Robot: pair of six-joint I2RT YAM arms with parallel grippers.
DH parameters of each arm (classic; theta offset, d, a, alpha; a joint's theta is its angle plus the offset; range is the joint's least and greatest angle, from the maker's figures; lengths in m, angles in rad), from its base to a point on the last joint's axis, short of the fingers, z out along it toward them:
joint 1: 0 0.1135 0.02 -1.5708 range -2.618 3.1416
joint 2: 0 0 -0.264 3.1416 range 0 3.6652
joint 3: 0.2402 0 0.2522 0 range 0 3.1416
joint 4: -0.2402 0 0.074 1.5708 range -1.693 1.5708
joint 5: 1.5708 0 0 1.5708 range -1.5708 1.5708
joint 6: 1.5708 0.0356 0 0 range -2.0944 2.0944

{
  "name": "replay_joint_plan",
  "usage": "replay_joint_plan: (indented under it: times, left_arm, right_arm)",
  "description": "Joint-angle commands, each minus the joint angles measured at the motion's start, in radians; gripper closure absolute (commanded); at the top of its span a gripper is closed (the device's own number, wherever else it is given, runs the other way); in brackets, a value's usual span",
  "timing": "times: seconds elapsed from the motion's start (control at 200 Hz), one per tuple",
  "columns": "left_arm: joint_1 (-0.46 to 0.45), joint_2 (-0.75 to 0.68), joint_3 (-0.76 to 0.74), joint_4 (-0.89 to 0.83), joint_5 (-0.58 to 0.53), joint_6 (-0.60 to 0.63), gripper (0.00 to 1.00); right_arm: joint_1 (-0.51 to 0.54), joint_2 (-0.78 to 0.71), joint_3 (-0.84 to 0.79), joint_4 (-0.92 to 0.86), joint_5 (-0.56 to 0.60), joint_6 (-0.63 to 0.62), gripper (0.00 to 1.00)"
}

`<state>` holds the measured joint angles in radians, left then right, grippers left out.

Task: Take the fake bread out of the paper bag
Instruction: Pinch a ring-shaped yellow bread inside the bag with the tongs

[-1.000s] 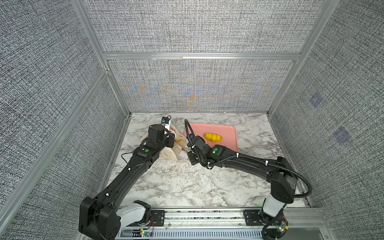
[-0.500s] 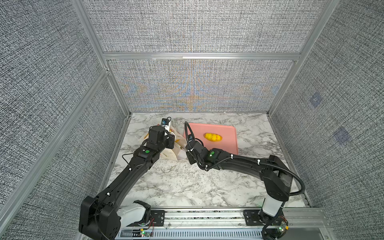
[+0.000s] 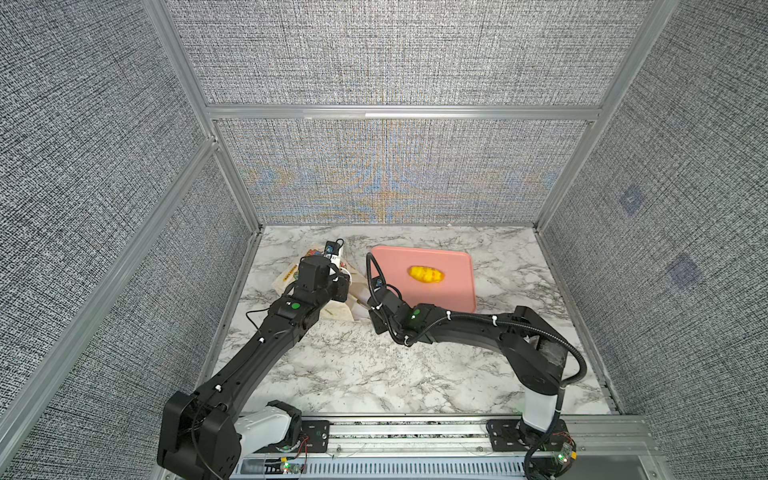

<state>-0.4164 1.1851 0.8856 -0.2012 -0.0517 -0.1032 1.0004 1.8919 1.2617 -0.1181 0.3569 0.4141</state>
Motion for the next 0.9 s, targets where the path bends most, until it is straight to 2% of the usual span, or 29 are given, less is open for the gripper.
replay_joint_plan:
  times: [0.0,0.175,0.5,0.81,0.895]
  left_arm:
    - [0.001,-0.003,-0.009,-0.019,0.016,-0.002,1.0]
    - [0.001,-0.007,-0.011,-0.023,0.021,-0.013,1.0]
    - [0.001,-0.01,-0.007,-0.005,0.012,-0.045,1.0]
    - [0.001,-0.006,-0.014,0.016,0.021,-0.066,1.0]
    - [0.001,-0.006,-0.013,0.018,0.019,-0.065,1.0]
  right_arm:
    - [-0.005,-0.011,-0.014,0.108,0.034,0.023,0.49]
    - [-0.009,0.014,-0.014,0.185,0.03,0.011,0.49]
    - [-0.008,0.063,0.03,0.151,0.01,0.053,0.53]
    - [-0.009,0.115,0.098,0.121,-0.012,0.054,0.52]
    - [-0.009,0.125,0.123,0.117,-0.018,0.045,0.56]
